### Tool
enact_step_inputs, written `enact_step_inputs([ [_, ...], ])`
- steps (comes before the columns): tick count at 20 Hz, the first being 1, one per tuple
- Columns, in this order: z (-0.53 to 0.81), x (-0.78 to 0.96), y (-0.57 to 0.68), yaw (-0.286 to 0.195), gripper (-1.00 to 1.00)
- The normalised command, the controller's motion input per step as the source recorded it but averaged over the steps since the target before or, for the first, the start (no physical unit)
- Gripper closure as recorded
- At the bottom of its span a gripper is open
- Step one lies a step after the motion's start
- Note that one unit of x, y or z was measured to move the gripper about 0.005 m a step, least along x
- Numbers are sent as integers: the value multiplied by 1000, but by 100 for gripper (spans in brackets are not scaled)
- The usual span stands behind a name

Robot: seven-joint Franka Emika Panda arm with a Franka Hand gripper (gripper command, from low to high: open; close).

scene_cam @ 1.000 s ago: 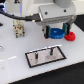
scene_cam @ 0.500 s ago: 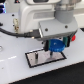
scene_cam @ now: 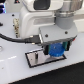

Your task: Insert the blue gear onto the right peg, followed by the red gear

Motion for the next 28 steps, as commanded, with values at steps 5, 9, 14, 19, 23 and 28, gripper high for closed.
enact_step_inputs([
  [5, 75, 28, -29, 0, 100],
  [9, -84, 86, -141, 0, 100],
  [14, -228, 107, -127, 0, 100],
  [19, -185, 197, -49, 0, 100],
  [23, 368, 38, -109, 0, 100],
  [28, -55, 175, -100, 0, 100],
])
